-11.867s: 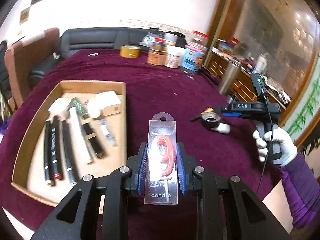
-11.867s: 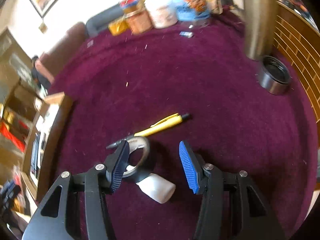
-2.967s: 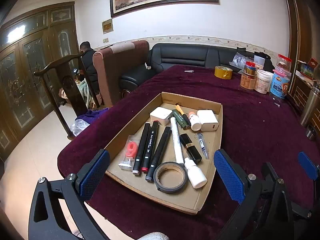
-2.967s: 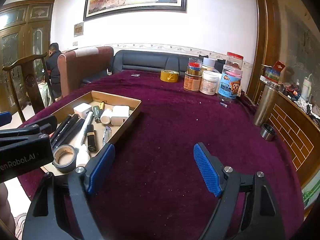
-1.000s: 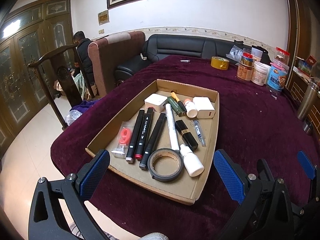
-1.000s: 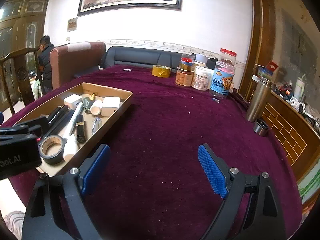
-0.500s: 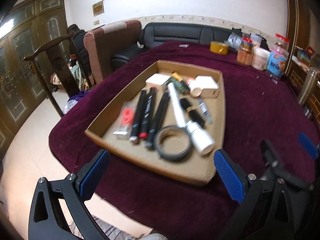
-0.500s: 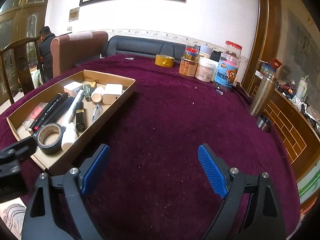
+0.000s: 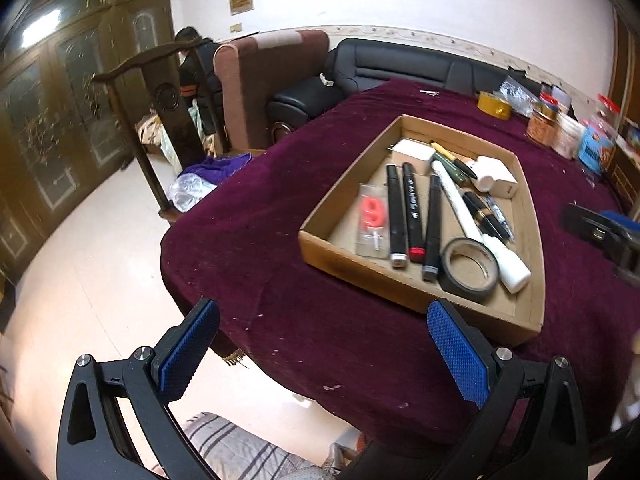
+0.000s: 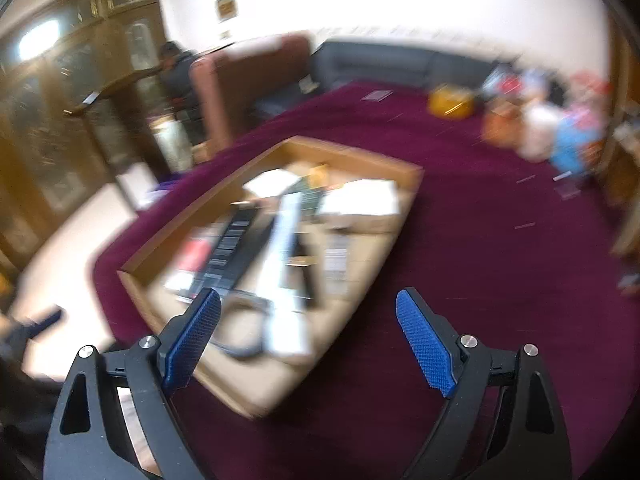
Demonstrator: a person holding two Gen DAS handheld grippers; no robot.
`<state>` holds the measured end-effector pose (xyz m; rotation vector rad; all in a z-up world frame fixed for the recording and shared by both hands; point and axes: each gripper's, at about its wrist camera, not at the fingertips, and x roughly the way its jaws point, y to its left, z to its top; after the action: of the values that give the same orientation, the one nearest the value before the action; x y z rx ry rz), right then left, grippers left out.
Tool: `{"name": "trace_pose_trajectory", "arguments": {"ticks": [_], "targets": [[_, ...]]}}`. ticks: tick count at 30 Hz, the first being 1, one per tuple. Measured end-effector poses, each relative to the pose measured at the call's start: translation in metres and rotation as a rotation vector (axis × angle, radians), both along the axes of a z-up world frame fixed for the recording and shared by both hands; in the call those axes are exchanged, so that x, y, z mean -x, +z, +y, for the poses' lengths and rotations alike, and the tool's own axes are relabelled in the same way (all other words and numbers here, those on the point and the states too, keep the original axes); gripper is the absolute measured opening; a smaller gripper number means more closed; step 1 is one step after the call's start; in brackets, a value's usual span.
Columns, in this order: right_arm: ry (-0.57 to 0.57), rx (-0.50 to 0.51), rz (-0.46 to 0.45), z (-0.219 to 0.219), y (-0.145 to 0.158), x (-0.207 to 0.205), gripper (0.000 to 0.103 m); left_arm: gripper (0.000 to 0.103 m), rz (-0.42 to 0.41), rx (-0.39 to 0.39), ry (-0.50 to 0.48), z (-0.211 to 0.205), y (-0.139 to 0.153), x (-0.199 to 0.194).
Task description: Organize rigid objects
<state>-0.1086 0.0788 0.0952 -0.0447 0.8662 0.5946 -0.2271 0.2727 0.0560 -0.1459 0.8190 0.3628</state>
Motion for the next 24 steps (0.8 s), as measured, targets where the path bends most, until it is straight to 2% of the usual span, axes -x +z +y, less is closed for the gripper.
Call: {"name": "trace_pose_trajectory", "arguments": {"ticks": [4,7,9,11,12,13,15,19,21,24], "targets": [[0.114,-0.307,0.326,0.026,-0.021,-0.048,0.091,0.102,-0.012,0.017,-0.009,0.012,-0.005,0.001],[0.179,-0.400,0.549,0.055,-0.051,-0.077,0.091,0.102,-0.030,0.015,-0.010,0.022,-0.006,0.001],[0.160,-0.377,0.624,0.069,-0.070,-0.083,0.090,0.102,-0.045,0.012,-0.015,0.029,-0.006,0.000],[0.130,-0.248,0.511,0.077,-0.065,-0.085,0.090,0.102,-0.058,0.009,-0.017,0.035,-0.006,-0.002],[0.112,-0.192,0.487,0.078,-0.066,-0.088,0.090,0.102,-0.065,0.012,-0.019,0.039,-0.007,-0.003],[0.095,-0.181,0.481,0.076,-0.065,-0.091,0.090,0.102,-0.070,0.017,-0.020,0.041,-0.007,-0.005],[0.101,-0.225,0.493,0.068,-0.056,-0.099,0.090,0.102,-0.082,0.038,-0.027,0.049,-0.008,-0.006],[0.076,-0.249,0.362,0.048,-0.016,-0.110,0.090,0.102,-0.102,0.057,-0.041,0.056,-0.010,-0.008],[0.035,-0.256,0.369,0.041,-0.013,-0.122,0.090,0.102,-0.103,0.065,-0.046,0.057,-0.010,-0.011],[-0.070,-0.240,0.375,0.034,-0.022,-0.139,0.090,0.102,-0.100,0.074,-0.054,0.058,-0.011,-0.015]]}}
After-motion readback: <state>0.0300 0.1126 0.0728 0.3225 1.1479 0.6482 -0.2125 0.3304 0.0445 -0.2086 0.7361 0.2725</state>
